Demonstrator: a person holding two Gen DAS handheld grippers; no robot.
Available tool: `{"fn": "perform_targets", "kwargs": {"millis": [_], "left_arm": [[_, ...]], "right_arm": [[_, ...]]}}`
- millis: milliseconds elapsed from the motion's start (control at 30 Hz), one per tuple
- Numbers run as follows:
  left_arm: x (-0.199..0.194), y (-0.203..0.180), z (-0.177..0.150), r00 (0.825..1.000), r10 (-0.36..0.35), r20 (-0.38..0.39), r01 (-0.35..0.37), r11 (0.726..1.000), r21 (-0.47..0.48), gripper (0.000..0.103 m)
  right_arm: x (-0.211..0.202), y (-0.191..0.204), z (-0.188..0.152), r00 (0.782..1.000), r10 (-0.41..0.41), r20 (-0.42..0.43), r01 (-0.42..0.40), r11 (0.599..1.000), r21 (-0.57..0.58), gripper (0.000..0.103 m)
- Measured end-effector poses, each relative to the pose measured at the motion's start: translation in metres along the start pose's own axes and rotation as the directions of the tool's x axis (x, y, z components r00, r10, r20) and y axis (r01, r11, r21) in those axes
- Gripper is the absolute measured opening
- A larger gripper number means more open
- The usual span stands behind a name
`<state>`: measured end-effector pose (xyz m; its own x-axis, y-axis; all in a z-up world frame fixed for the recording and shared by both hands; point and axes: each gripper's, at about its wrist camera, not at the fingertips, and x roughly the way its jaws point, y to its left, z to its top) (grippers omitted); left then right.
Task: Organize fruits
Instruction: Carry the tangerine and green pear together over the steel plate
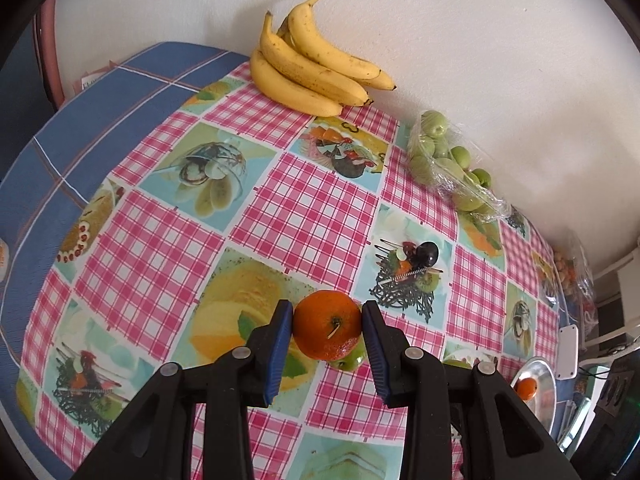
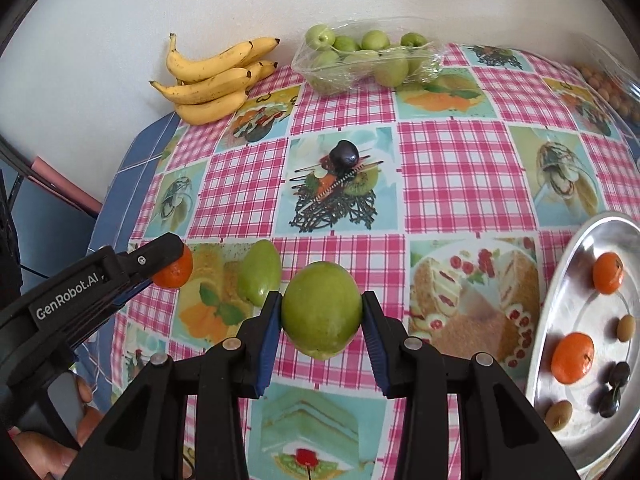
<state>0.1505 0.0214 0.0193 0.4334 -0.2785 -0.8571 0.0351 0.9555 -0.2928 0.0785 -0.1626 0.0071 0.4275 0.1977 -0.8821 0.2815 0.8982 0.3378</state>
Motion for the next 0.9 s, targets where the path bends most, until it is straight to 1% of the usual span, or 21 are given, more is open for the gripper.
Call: {"fn": "perform_targets", "kwargs": {"millis": [233,400,633,900], "left_arm": [[-0.005,-0.011,-0.008,1.0,0.002,0.004,-0.002,1.0,0.013,0.038],[-0.004,-0.031,-0.016,1.0,-0.004,-0.004,0.004,0.999,0.039,0.038],[0.001,-0.075,-0.036,0.999,-0.026,-0.029,0.03,0.992,0.123,0.038],[0.007,-0.134,-0.069,0.994,-0.076,-0.08,0.093,0.969,0.23,0.038]], "right_arm": [[-0.017,-0.021,-0.003,1.0,-0.023,0.004,0.022,0.999,0.048,0.041],[-0.026,-0.043,-0.005,0.999,-0.053,0.003,0.052,0.995,0.083,0.041],[-0.044,-0.087,-0.008,0.995,-0.095,0.012,0.092,0.984,0.154,0.041],[-0.07,-0.15,-0.02,0.989,-0.148,0.021,0.138,0.957,0.257,0.041]]}}
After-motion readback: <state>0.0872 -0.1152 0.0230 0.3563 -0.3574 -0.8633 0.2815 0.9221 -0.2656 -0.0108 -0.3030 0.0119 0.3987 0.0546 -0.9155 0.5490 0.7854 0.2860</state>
